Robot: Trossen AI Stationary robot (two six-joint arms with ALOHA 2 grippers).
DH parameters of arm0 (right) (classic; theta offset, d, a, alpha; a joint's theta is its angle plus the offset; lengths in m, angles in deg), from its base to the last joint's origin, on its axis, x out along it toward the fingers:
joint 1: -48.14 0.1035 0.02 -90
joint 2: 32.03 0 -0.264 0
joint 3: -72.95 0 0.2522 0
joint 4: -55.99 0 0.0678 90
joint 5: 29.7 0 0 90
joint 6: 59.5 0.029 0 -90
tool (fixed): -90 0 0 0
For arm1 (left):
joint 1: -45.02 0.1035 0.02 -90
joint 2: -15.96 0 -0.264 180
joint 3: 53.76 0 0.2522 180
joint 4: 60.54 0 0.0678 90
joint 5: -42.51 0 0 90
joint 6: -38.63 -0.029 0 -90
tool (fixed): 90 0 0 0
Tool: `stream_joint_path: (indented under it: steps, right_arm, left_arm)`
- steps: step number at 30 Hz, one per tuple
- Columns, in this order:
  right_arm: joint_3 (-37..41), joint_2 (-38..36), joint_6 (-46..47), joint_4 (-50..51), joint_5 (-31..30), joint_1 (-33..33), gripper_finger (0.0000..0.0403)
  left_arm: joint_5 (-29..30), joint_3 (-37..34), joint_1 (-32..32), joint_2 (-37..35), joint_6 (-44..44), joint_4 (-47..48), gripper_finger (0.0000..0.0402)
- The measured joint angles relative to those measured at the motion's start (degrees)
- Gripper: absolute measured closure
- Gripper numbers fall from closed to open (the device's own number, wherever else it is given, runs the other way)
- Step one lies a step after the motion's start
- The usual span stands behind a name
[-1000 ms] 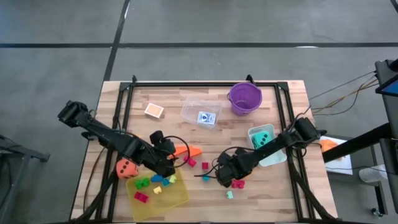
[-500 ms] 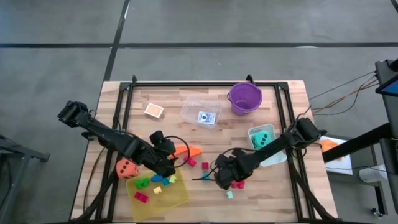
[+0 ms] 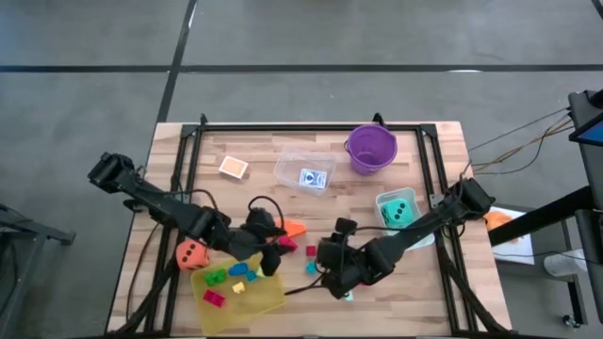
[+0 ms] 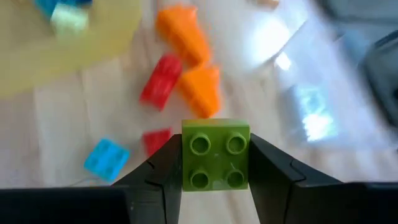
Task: Pick & Place Toys
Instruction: Put the green game piece into the yellow bin
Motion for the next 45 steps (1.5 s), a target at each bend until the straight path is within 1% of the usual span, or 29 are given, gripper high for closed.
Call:
stream_joint_path:
  steps: [4,8,11,22,31,35,40,45]
  right_arm:
    - [-3.3,0.0,-5.5,-0.4,-3.0,0.2,0.0271]
    - [-4.5,0.0,-11.3,-3.3,-6.3,0.5,0.0271]
    - [-5.7,0.0,-14.8,-5.6,-6.9,0.5,0.0271]
    - [-7.4,0.0,-22.7,-10.8,-8.7,-0.9,0.0271]
    - [-8.0,0.1,-24.4,-11.5,-10.3,-2.3,0.0271]
    - [-7.9,0.3,-26.2,-12.6,-9.9,-2.6,0.0271]
    - [-7.9,0.9,-27.1,-13.5,-9.6,-2.7,0.0271]
    - [-7.9,0.9,-28.1,-14.0,-9.7,-2.7,0.0271]
  left_arm:
    - [0.0,-2.0,0.0,0.0,1.3,-6.2,0.0147]
    - [0.0,-4.6,0.5,0.0,2.3,-13.1,0.0147]
    - [0.0,-5.7,0.9,0.0,2.3,-17.3,0.0147]
    - [-0.5,-6.2,3.1,0.0,3.4,-18.7,0.0147]
    - [-1.4,-6.1,4.8,0.0,3.7,-18.8,0.0150]
    - [-1.8,-6.1,5.4,0.0,2.7,-18.8,0.0178]
    - [-2.4,-6.1,5.7,0.0,2.6,-19.0,0.0232]
    - [-3.5,-6.1,5.7,0.0,-0.4,-19.9,0.0294]
